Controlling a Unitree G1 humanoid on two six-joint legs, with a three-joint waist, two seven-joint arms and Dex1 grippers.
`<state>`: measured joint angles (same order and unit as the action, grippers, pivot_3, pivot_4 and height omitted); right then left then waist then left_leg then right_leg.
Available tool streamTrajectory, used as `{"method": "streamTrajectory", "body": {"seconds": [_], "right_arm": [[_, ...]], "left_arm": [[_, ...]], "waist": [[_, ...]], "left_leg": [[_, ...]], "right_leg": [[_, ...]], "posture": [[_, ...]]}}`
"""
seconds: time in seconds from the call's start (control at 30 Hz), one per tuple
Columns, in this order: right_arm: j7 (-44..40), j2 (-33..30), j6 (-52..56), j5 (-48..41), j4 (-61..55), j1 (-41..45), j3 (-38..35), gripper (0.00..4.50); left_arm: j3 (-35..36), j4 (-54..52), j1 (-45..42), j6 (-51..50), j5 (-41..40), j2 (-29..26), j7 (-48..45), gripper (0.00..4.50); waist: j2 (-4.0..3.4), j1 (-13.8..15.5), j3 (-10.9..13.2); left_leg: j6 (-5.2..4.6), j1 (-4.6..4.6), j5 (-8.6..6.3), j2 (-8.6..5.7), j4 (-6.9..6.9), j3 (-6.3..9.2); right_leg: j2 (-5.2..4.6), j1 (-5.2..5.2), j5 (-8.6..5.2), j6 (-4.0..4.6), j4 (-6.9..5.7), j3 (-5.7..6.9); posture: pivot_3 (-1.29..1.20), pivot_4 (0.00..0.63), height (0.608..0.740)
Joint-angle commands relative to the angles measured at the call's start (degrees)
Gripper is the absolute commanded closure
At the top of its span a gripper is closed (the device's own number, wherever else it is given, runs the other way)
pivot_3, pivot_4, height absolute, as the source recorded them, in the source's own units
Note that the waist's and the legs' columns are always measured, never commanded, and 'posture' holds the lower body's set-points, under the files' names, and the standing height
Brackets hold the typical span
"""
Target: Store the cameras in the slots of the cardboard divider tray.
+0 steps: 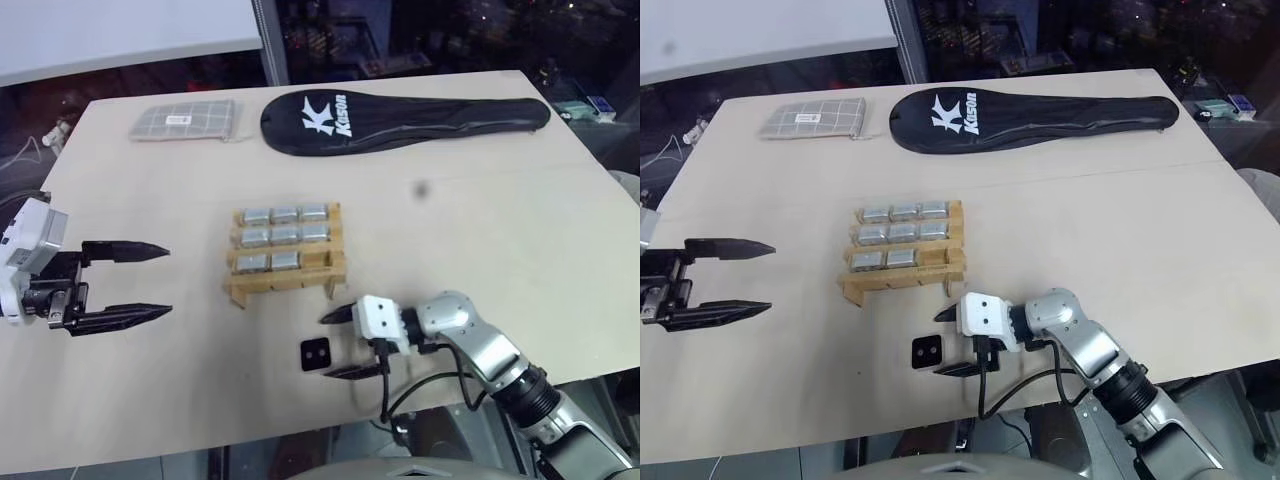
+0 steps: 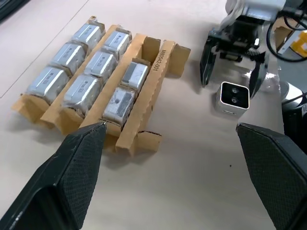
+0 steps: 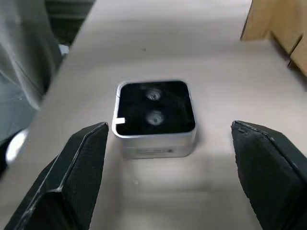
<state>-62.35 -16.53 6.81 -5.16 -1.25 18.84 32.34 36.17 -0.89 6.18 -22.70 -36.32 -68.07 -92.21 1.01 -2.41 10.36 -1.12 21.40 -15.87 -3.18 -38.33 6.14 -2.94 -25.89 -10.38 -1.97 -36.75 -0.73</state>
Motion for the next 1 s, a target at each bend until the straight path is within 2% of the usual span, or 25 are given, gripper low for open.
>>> {"method": "streamTrajectory", "body": {"seconds": [0.03,0.07,0.17,0.2,0.4,0.5,0.67,0.77,1.0], "right_arm": [[0.3,0.9,-2.5,0.6,0.7,-0.2,0.9,1.01],[0.1,0.9,-2.6,0.5,0.8,-0.2,1.1,1.31],[-1.0,0.9,-2.9,-0.4,0.4,-0.6,1.5,2.62],[-1.3,0.9,-3.3,-0.5,0.4,-0.7,1.5,2.68],[-1.3,-0.8,-4.4,-1.8,-3.9,0.9,-2.0,2.68],[-1.7,-4.8,-8.4,0.9,-6.9,4.0,-3.7,2.68],[-0.3,-9.0,-7.5,2.0,-12.2,11.8,-8.1,2.68],[2.6,-8.4,-8.6,5.0,-10.9,16.4,-9.0,2.68],[13.5,-6.8,-24.8,17.3,-0.8,23.7,-8.9,2.68]], "left_arm": [[4.7,-2.6,1.7,-1.4,-1.6,-1.4,-0.3,0.00],[5.2,-2.8,2.0,-1.7,-1.6,-1.4,-0.3,0.00],[5.9,-3.2,2.3,-2.2,-1.4,-1.5,-0.3,0.00],[6.0,-3.3,2.4,-2.4,-1.4,-1.5,-0.3,0.00],[5.2,-6.6,1.5,-6.3,-4.5,0.8,1.5,0.00],[1.5,-7.7,-2.3,-8.3,-6.3,2.9,6.0,0.00],[-5.7,-9.1,-10.9,-12.2,-10.0,7.6,12.4,0.00],[-10.2,-9.5,-16.3,-13.3,-11.5,11.8,15.8,0.00],[-20.8,-8.0,-28.6,-19.0,-11.1,21.9,27.9,0.00]], "waist": [[0.01,0.0,0.0],[0.01,0.0,0.0],[0.01,0.0,0.0],[0.01,0.0,0.0],[0.02,0.0,0.0],[0.00,0.2,0.0],[0.00,0.2,0.0],[0.03,0.1,0.0],[0.10,0.4,0.0]], "left_leg": [[0.00,-0.08,0.00,0.01,0.00,-0.01],[0.00,-0.18,-0.01,0.01,0.01,-0.01],[0.00,-0.34,-0.02,0.03,0.03,-0.05],[-0.01,-0.38,-0.02,0.06,0.03,-0.06],[0.00,-0.44,-0.02,0.12,0.05,-0.20],[0.01,-0.44,-0.03,0.12,0.03,-0.21],[0.01,-0.48,-0.03,0.14,0.02,-0.20],[0.04,-0.48,-0.04,0.18,0.04,-0.23],[0.22,-0.38,0.02,0.14,0.01,-0.34]], "right_leg": [[0.01,0.09,0.00,0.00,0.00,-0.01],[0.01,0.19,0.00,0.00,0.01,-0.01],[0.03,0.31,-0.08,-0.12,0.00,-0.04],[0.06,0.35,-0.10,-0.14,0.00,-0.05],[0.13,0.37,-0.07,-0.11,0.00,-0.17],[0.12,0.37,-0.08,-0.13,0.00,-0.17],[0.15,0.40,-0.07,-0.12,-0.02,-0.16],[0.18,0.37,0.05,0.07,-0.02,-0.18],[0.18,0.26,0.12,0.16,-0.02,-0.30]], "posture": [[0.00,0.150,0.740],[0.00,0.150,0.740],[0.00,0.150,0.740],[0.00,0.150,0.740],[0.00,0.150,0.740],[0.00,0.150,0.740],[0.00,0.150,0.740],[0.00,0.150,0.740],[0.00,0.150,0.740]]}}
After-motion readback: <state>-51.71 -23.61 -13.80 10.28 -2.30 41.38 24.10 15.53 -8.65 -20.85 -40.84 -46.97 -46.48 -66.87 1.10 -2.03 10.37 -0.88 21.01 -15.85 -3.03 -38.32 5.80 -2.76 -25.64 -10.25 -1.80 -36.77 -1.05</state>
